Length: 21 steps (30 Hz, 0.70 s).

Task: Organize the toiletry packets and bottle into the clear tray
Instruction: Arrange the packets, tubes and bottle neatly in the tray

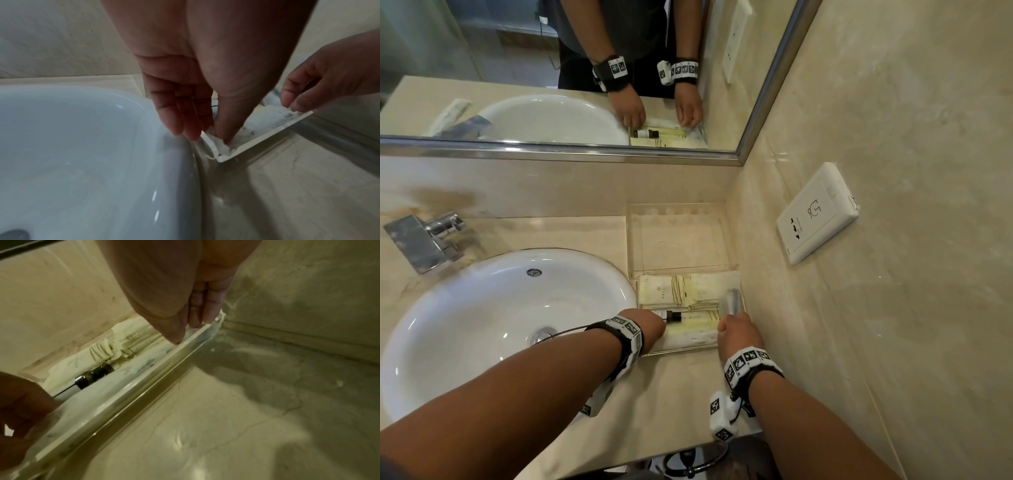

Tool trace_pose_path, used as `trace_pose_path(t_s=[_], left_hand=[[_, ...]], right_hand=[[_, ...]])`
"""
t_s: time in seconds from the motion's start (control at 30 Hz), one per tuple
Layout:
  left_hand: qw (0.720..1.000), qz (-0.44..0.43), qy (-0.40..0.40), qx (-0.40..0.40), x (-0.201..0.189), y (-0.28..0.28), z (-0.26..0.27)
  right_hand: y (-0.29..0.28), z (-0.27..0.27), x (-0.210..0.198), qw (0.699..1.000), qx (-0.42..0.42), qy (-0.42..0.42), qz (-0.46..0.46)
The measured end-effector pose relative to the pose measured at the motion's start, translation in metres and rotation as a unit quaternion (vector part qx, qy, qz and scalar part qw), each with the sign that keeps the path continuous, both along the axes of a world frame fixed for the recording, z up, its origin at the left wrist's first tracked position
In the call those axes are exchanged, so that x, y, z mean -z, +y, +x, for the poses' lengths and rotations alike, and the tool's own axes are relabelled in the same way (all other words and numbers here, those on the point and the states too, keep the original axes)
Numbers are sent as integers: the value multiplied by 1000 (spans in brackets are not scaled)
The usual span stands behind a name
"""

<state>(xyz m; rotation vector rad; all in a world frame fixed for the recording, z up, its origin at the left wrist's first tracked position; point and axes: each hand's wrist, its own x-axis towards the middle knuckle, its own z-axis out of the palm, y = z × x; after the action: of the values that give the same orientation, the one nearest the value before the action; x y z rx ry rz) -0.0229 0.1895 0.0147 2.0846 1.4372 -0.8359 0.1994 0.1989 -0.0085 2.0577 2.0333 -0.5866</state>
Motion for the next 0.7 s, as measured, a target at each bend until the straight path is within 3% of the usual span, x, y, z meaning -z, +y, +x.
trace_pose_path(t_s=[0.5, 0.7], left_hand=[[993, 43, -82, -70, 11, -8, -19], [989, 73, -98, -85, -2, -10, -27]], right_hand=[[-2, 5, -2, 1000, 18, 15, -7], [-3, 4, -16, 999, 16, 32, 8]])
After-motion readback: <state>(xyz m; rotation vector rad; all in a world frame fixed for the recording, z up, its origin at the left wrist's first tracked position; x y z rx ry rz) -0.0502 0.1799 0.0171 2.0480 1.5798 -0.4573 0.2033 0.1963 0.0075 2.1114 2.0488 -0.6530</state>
